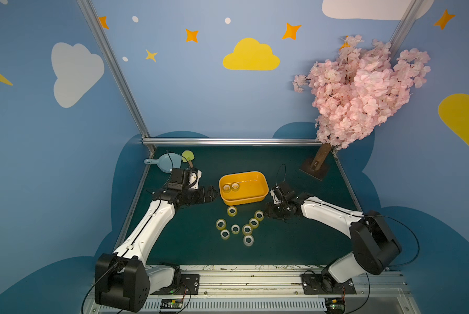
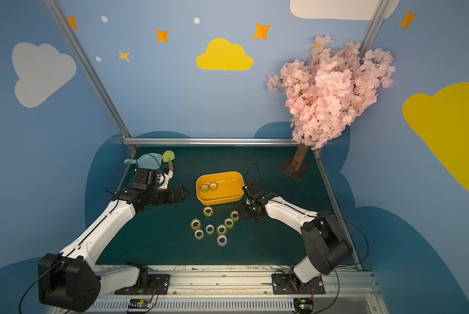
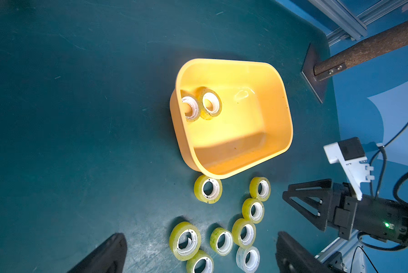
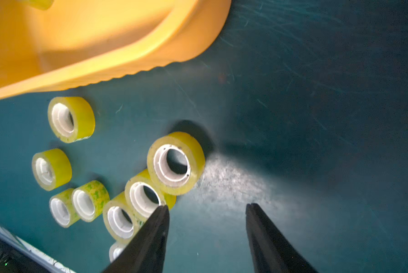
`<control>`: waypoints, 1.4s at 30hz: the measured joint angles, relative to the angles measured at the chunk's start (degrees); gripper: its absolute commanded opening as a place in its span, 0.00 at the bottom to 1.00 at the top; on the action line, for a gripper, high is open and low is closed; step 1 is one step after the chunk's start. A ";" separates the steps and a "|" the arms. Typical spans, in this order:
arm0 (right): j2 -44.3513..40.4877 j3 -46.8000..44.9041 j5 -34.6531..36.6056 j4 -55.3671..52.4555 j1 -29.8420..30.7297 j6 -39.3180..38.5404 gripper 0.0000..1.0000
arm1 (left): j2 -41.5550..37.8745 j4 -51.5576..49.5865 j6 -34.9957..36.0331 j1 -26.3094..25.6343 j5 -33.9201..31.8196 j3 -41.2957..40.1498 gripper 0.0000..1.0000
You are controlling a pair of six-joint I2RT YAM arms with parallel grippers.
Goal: Put the transparent tape into the storage box
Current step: Pick up the tape at the center of the board.
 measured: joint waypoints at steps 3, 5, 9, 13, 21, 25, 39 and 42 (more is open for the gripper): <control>3.48 2.19 0.20 0.04 -0.15 -0.28 0.54 | -0.02 0.00 -0.02 0.00 0.02 0.00 1.00; 5.44 3.41 0.17 0.13 -0.22 -0.44 0.53 | -0.02 0.00 0.00 0.00 0.17 0.00 1.00; 8.11 4.61 0.09 0.22 -0.20 -0.52 0.52 | -0.04 0.00 0.00 0.00 0.33 0.00 1.00; 9.31 5.11 0.31 -0.09 0.24 -0.57 0.51 | -0.04 0.00 -0.02 0.00 0.50 0.00 1.00; 10.56 6.93 3.15 -2.36 2.43 -1.20 0.50 | -0.07 0.00 -0.02 0.00 0.74 0.00 1.00; 11.98 9.05 5.81 -5.05 3.41 -1.57 0.49 | -0.07 0.00 -0.02 0.00 0.83 0.00 1.00; 14.34 11.74 11.43 -9.75 5.68 -2.62 0.37 | -0.85 0.00 -0.02 0.00 0.81 0.13 1.00; 14.05 11.28 11.87 -9.53 5.81 -2.73 0.33 | -0.85 0.00 -0.02 0.00 0.81 0.13 1.00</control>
